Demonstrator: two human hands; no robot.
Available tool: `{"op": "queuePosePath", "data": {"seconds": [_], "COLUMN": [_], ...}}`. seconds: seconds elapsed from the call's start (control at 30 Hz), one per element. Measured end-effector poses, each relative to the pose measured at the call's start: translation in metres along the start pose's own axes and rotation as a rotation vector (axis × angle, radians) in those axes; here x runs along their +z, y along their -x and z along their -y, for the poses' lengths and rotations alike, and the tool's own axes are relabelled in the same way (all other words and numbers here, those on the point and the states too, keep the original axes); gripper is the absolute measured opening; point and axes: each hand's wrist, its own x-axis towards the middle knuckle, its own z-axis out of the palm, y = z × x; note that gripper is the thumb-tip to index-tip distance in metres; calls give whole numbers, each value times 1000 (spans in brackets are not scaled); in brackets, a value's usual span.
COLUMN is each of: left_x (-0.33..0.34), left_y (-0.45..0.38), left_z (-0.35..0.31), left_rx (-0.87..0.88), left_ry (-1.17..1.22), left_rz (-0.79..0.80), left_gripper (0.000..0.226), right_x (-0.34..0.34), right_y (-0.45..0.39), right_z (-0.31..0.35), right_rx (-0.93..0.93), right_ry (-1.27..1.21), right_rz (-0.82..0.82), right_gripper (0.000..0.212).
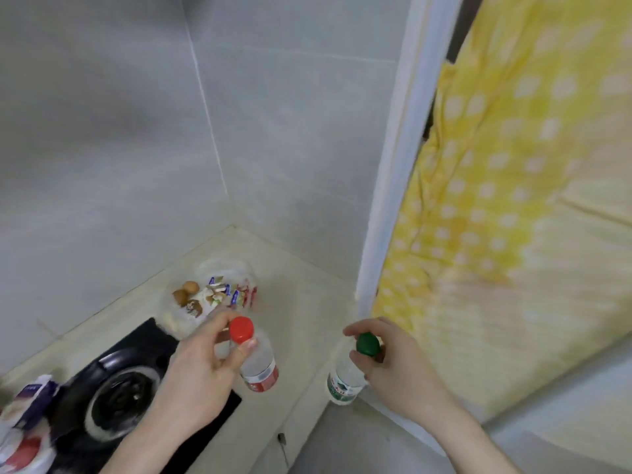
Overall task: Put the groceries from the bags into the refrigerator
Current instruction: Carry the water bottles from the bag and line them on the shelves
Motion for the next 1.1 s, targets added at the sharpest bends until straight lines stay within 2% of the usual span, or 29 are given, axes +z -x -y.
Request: {"op": "queuePosePath", "data": {"seconds": [0.13,0.47,0.9,1.1], "left_x": [63,205,375,441], "left_y": [-13,-7,2,7], "left_z": [-59,-194,-352,-420], "left_rx": [80,289,752,934], "left_ry": [62,158,157,204], "left_rz": [104,384,904,1137], "left_gripper": [14,19,16,27], "right_x": [-63,-193,-295,-331], "right_y": [29,124,241,270], "right_z": [-36,-110,-156,-152], "right_rx": [76,247,636,830], "right_ry": [47,26,100,127], "right_rz": [-115,-456,-894,-1125], "right_gripper": [26,24,19,16]}}
